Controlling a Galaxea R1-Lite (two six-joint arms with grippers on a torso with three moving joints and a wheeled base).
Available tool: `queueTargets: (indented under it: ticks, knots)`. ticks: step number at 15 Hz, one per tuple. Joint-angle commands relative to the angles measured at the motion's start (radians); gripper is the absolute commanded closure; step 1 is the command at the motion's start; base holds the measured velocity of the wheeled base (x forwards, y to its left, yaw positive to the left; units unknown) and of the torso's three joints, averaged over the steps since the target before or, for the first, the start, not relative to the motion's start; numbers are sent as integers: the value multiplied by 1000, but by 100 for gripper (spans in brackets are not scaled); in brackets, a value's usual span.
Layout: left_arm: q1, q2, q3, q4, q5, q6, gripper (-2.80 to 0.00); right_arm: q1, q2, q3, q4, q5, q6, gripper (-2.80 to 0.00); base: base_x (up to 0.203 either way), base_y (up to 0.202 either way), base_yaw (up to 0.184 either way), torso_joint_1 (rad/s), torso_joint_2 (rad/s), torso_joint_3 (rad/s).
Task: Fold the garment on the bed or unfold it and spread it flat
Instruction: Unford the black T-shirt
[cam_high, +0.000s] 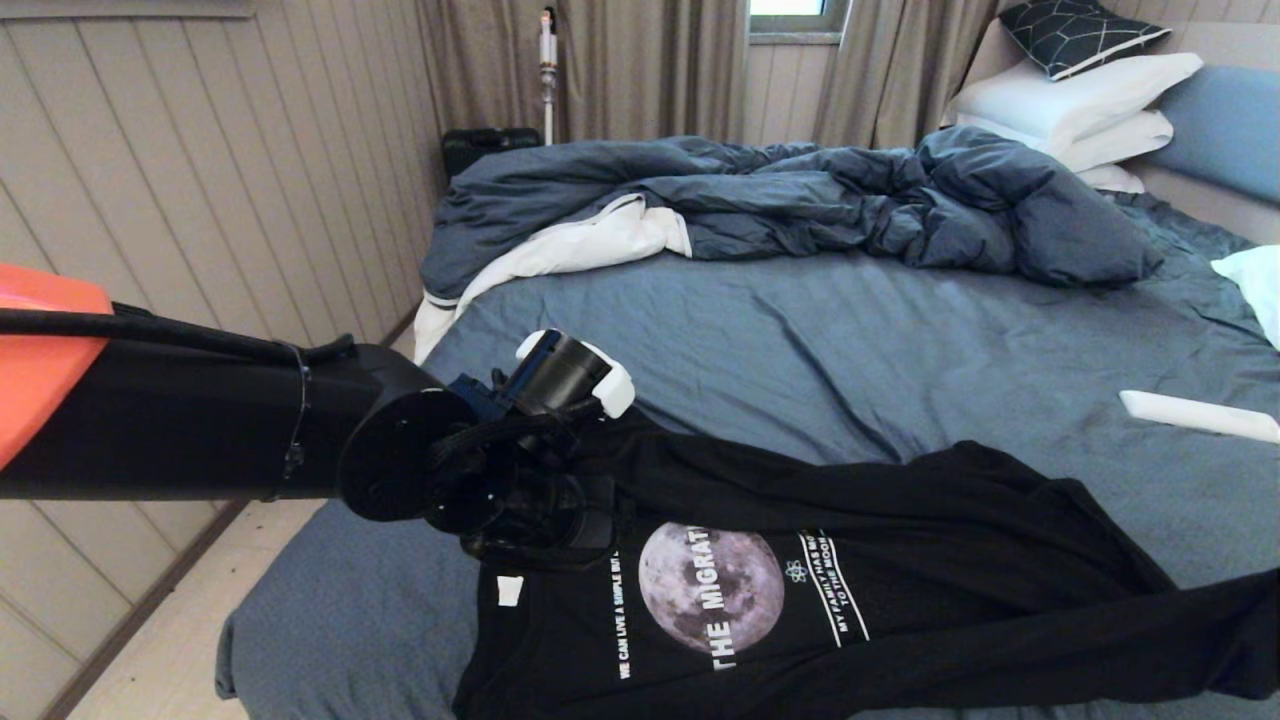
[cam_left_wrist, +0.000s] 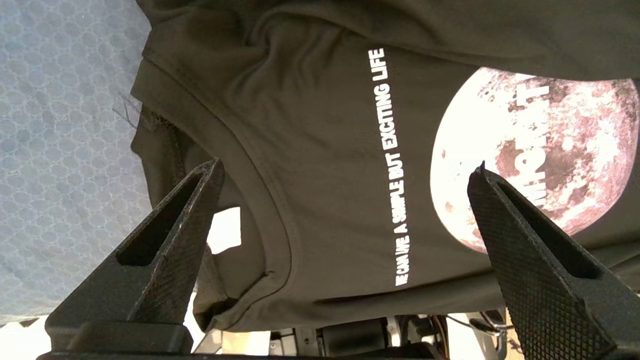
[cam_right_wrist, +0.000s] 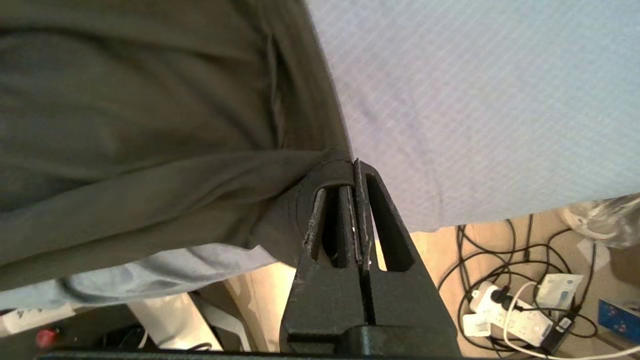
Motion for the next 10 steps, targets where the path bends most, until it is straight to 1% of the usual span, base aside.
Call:
queueTargets:
  ticks: [1,4,6,7,10]
  knots:
    - [-1,-1,2,2,2,-3,-280,2,-11,21,1,3,-2,0,0,0,0,0,0,0]
    - [-1,-1,2,4,2,-3,-280,2,-26,47,4,24,-3,0,0,0,0,0,0,0]
    - [-1,0,2,4,2,-3,-280,-5,-39,89,9,25,-17,0,0,0,0,0,0,0]
    - [1,1,3,4,2,-3,-280,-19,-45,110,9,25,-21,0,0,0,0,0,0,0]
    - [1,7,-1,1,2,-3,-280,-106,-48,189,0,23,-38,0,0,0,0,0,0,0]
